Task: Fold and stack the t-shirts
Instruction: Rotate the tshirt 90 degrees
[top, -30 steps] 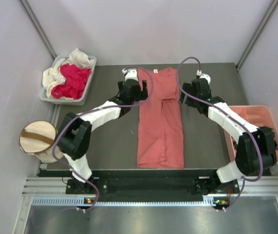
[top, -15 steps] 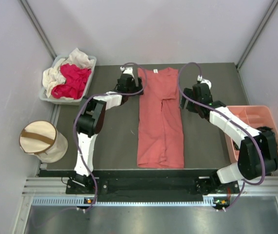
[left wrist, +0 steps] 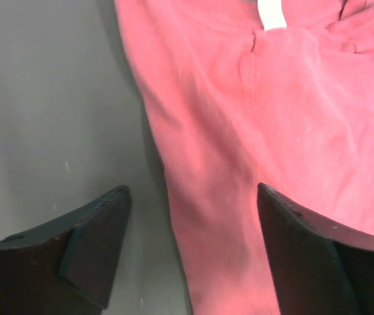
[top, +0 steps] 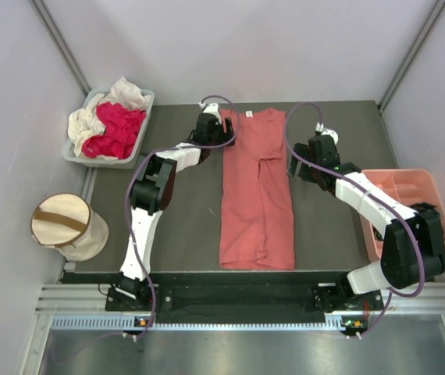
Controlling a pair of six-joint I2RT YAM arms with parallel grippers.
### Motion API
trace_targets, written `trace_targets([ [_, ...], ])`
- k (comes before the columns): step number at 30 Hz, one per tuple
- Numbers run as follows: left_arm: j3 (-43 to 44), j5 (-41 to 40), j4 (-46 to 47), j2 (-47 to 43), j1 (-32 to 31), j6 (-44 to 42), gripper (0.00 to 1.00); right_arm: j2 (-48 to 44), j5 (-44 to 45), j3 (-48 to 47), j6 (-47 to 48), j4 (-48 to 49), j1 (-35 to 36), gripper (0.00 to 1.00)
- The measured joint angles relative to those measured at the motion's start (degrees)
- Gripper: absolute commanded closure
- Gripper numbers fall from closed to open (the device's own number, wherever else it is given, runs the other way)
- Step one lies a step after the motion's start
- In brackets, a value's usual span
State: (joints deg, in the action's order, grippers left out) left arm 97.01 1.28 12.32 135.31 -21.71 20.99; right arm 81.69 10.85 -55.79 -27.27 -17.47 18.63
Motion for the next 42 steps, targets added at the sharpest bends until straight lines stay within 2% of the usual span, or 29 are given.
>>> trace_targets([
  [1, 1.2, 0.1, -0.2, 0.8, 0.0, -0.1, 0.35, 0.0, 0.0, 0.0, 0.0, 0.0, 0.0, 0.12],
  [3, 2.6, 0.3, -0.5, 1.8, 0.1, -0.2, 0.46, -0.2, 0.1, 0.2, 0.0, 0.0, 0.0, 0.12],
  [4, 2.9, 0.4, -0.6, 2.1, 0.1, -0.2, 0.56, -0.4, 0.1, 0.3, 0.0, -0.2, 0.0, 0.12],
  [7, 3.7, 0.4, -2.2, 2.4, 0.3, -0.2, 0.71, -1.0, 0.3, 0.8, 0.0, -0.3, 0.0, 0.11],
  [9, 4.9, 0.4, -2.8, 3.1, 0.3, -0.2, 0.9, -1.3, 0.3, 1.0, 0.0, -0.2, 0.0, 0.11],
  [11, 5.3, 0.4, -3.6, 3.5, 0.4, -0.1, 1.0, -1.4, 0.4, 1.1, 0.0, -0.2, 0.0, 0.11],
  [19, 7.6, 0.4, -6.0, 4.3, 0.4, -0.2, 1.0, -1.8, 0.5, 2.0, 0.0, -0.2, 0.0, 0.11],
  [27, 14.1, 0.9, -9.4, 7.6, 1.2, -0.1, 1.0, -2.2, 0.5, 2.9, -0.4, -0.2, 0.0, 0.11],
  [29, 15.8, 1.1, -9.8, 8.6, 1.6, -0.1, 0.89, -2.2, 0.5, 2.9, -0.4, -0.2, 0.0, 0.11],
  [30, 16.4, 1.2, -10.0, 8.9, 1.9, -0.1, 0.79, -2.2, 0.5, 2.9, -0.4, -0.2, 0.0, 0.11],
  [31, 16.8, 1.3, -10.0, 9.2, 2.1, -0.2, 0.47, -2.2, 0.5, 2.9, -0.4, -0.2, 0.0, 0.11],
  [34, 17.4, 1.0, -9.3, 9.3, 2.5, -0.3, 0.03, -2.3, 0.5, 2.9, -0.4, -0.2, 0.0, 0.11],
  [37, 17.0, -0.7, -8.2, 8.9, 3.0, -0.3, 0.01, -2.8, 0.5, 2.9, -0.5, -0.3, 0.0, 0.11],
  [42, 7.6, -2.7, -6.5, 3.0, 4.0, 0.3, 0.01, -5.2, 0.5, 4.6, -1.0, -0.7, 0.0, 0.11],
])
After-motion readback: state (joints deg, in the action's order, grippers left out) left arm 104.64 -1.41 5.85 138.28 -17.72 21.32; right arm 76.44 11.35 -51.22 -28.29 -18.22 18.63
